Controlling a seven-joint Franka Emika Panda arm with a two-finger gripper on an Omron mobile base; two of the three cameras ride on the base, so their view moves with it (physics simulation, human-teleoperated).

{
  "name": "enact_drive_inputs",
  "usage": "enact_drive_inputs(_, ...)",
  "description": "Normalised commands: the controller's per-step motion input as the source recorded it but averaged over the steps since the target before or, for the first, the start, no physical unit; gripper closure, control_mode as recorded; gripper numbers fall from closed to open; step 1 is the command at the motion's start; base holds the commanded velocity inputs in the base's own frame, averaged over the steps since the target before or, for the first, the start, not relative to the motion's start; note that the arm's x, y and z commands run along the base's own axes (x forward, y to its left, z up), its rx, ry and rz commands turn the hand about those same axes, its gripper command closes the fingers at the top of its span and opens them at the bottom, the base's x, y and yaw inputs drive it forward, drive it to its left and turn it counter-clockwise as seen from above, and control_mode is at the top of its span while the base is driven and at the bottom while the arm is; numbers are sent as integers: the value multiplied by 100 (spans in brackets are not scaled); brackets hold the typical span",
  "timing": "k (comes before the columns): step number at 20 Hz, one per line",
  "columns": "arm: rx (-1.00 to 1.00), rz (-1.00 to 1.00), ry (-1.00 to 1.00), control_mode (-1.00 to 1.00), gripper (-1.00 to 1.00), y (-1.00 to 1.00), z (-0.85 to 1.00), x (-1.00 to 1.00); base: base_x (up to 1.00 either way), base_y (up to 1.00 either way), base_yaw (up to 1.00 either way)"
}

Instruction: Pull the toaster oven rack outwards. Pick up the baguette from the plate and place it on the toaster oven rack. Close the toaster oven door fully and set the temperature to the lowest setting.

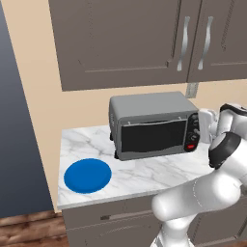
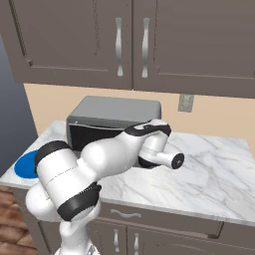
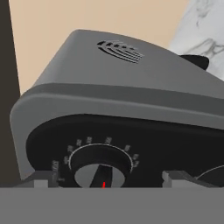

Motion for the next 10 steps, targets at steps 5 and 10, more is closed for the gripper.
enact_drive_inputs(5, 0, 1, -3, -100, -100, -8, 0, 10, 0, 0, 0)
enact_drive_inputs(10, 0, 1, 0, -100, -100, -2, 0, 20, 0, 0, 0)
